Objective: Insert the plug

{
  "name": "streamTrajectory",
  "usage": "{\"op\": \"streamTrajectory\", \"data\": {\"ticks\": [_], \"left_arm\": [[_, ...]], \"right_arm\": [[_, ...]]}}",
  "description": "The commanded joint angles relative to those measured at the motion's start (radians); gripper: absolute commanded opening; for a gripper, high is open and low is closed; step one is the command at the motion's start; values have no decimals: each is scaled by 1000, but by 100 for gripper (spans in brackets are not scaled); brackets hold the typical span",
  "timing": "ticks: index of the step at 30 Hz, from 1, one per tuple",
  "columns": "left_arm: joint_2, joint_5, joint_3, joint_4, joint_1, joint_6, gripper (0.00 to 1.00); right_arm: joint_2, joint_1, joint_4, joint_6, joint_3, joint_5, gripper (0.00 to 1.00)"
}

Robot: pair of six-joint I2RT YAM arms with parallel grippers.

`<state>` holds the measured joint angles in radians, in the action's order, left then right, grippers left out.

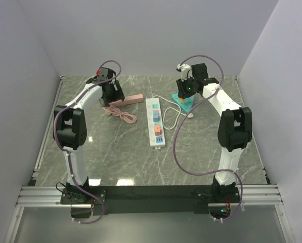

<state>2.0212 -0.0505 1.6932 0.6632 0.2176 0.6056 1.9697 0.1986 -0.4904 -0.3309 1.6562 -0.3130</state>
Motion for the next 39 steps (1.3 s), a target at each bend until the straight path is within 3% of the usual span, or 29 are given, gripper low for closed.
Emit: {"op": "streamTrajectory", "data": {"ticks": [1, 4, 9, 12, 16, 21, 25, 34, 39], "left_arm": [[-78, 40, -47, -28, -3, -36, 84], [-116, 155, -96, -118, 29, -53, 83], [-82, 276, 14, -216, 140, -101, 83], [-96, 410, 25, -375, 203, -112, 84], [-93, 523, 54, -462, 221, -122, 85], [-84, 515, 112, -450, 246, -210, 85], [-114, 486, 89, -503, 253, -221, 85], [-182, 569, 77, -539, 295, -259, 83], [-248, 528, -16, -459, 301, -338, 83]], "right_arm": [[-72, 31, 36, 125, 60, -81, 0], [-66, 94, 38, 138, 68, -58, 0], [-40, 102, -16, 197, 108, -66, 0], [-68, 104, -65, 249, 140, -103, 0], [-36, 93, -226, 392, 328, -216, 0], [60, 91, -462, 522, 525, -320, 0], [83, 91, -539, 564, 626, -399, 0], [81, 88, -586, 578, 603, -400, 0], [70, 56, -567, 599, 599, -408, 0]]}}
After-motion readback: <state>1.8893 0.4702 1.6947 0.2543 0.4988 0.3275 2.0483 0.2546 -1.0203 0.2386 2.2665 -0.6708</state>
